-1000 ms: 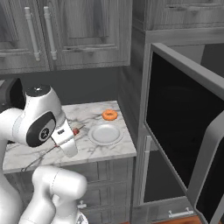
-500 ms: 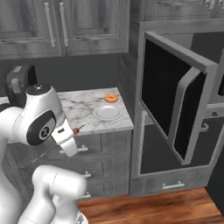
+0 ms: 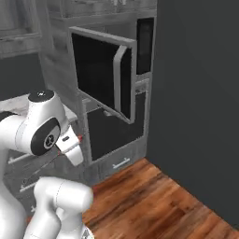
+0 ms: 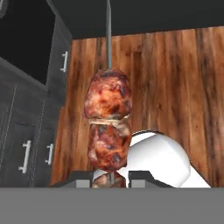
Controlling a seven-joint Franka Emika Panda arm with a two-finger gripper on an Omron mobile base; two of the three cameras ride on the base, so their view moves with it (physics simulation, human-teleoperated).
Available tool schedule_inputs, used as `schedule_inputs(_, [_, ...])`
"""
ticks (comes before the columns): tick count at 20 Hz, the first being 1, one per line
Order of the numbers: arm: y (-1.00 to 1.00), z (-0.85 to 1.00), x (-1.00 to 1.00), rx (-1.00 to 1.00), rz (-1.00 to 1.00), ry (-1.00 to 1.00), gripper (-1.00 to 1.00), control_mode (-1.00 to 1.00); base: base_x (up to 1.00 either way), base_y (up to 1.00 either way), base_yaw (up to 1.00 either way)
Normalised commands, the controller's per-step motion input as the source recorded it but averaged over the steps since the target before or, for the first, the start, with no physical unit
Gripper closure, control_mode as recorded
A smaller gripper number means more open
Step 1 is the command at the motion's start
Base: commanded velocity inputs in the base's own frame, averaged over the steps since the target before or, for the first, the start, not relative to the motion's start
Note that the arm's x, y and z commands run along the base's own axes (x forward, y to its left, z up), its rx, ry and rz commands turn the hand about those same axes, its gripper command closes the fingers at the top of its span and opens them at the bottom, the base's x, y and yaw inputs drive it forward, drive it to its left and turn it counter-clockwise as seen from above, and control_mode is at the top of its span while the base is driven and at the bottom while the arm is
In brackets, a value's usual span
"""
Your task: Pick the kebab skewer from the counter and place it in the microwave.
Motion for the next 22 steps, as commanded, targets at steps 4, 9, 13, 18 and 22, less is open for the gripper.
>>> schedule_inputs(4, [0.00,0.00,0.00,0.00,0.00,0.00,1.00,1.00,0.00,0.01,-0.98])
schedule_inputs(9, [0.00,0.00,0.00,0.00,0.00,0.00,1.00,1.00,0.04,-0.49,-0.81])
schedule_inputs(13, [0.00,0.00,0.00,0.00,0.00,0.00,1.00,1.00,0.72,-0.29,-0.51])
schedule_inputs(18, [0.00,0.00,0.00,0.00,0.00,0.00,1.00,1.00,1.00,0.26,0.02])
schedule_inputs(22, [0.00,0.00,0.00,0.00,0.00,0.00,1.00,1.00,1.00,0.00,0.47])
